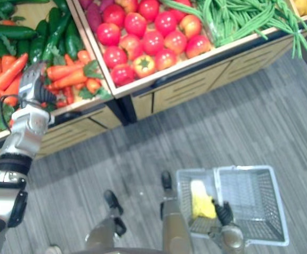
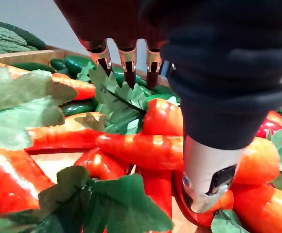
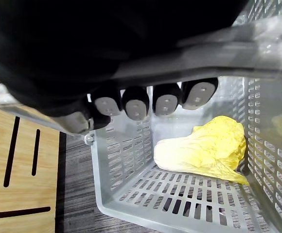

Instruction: Pick vegetable in the basket

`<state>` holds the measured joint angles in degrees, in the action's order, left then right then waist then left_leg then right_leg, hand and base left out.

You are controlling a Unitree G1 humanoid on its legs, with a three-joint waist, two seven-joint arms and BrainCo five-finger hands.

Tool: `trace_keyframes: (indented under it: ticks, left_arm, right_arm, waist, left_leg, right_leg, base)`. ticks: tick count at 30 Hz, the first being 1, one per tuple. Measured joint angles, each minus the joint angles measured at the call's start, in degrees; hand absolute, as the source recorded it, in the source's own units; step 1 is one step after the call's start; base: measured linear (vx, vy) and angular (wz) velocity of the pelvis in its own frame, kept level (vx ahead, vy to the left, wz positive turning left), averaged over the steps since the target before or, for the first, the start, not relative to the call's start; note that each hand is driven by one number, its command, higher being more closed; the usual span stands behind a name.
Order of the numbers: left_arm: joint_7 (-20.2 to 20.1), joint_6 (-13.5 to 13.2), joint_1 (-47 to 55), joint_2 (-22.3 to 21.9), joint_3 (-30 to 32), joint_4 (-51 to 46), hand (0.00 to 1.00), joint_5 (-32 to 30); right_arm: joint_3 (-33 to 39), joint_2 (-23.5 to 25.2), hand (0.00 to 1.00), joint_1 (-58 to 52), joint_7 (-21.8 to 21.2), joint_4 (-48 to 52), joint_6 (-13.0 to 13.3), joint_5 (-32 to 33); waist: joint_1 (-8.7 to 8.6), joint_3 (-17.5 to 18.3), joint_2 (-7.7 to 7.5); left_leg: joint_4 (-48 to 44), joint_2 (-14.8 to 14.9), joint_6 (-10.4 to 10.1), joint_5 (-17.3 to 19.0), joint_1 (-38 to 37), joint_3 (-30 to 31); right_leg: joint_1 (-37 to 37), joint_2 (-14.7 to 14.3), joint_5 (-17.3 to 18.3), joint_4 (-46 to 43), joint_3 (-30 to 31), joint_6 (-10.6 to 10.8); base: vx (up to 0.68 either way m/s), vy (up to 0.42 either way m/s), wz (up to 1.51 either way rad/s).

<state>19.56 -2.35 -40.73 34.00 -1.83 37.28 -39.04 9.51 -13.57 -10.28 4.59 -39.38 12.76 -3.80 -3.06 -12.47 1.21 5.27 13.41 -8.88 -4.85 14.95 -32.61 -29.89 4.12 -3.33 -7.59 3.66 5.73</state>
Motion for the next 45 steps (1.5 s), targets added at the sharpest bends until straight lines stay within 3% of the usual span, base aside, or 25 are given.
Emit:
trace_keyframes:
  ticks: [14, 15, 20, 31, 45]
  left_arm:
    - [-0.1, 0.0, -2.6, 0.6, 0.0, 1.8, 0.0, 0.1]
    - [-0.1, 0.0, -2.8, 0.6, 0.0, 1.8, 1.0, 0.1]
    - [0.1, 0.0, -4.2, 0.6, -0.1, 1.8, 1.0, 0.1]
    - [-0.1, -0.2, -5.6, 1.0, -1.2, 3.7, 1.0, 0.1]
    - [-1.0, 0.7, -4.6, 1.1, -1.0, 3.2, 1.0, 0.1]
  right_arm:
    - [-0.4, 0.4, 1.0, 0.0, 0.0, 1.1, 0.4, 0.3]
    - [-0.5, 0.4, 1.0, 0.0, 0.0, 1.3, 0.4, 0.3]
    - [-1.1, 0.4, 1.0, 0.0, 0.0, 2.2, 0.4, 0.3]
    - [-1.0, 0.4, 1.0, 0.0, 0.0, 2.3, 0.4, 0.3]
    - [-1.0, 0.4, 1.0, -0.1, -0.2, 0.3, 0.0, 0.0]
  waist:
    - [-1.54, -0.3, -0.79]
    - [-1.58, -0.3, -0.85]
    - [-1.59, -0.7, -1.55]
    - [-1.64, -0.7, -1.6]
    - [-1.39, -0.7, -1.74]
  left_leg:
    - [0.0, 0.1, -0.2, 0.2, 0.9, -2.8]
    - [0.0, 0.1, -0.2, 0.2, 1.0, -2.9]
    - [0.2, 0.1, -0.3, 0.2, 1.3, -3.0]
    - [0.1, 0.0, -0.2, 0.1, 1.4, -2.8]
    - [0.2, 0.1, 0.0, 0.0, -2.4, -0.4]
  right_leg:
    - [-2.0, -0.5, -0.6, 0.7, 1.8, 0.0]
    - [-2.0, -0.5, -0.6, 0.7, 1.8, 0.0]
    - [-2.4, -0.6, -0.7, 0.7, 1.9, 0.0]
    - [-2.4, -0.5, -0.9, 0.9, 1.7, 0.2]
    - [3.5, 0.3, -0.9, 1.5, -0.9, 0.2]
  base:
    - [0.03, -0.008, -0.07]
    - [0.0, 0.0, 0.0]
    - [0.0, 0.0, 0.0]
    - [0.01, -0.003, 0.0]
    - [0.01, -0.009, 0.09]
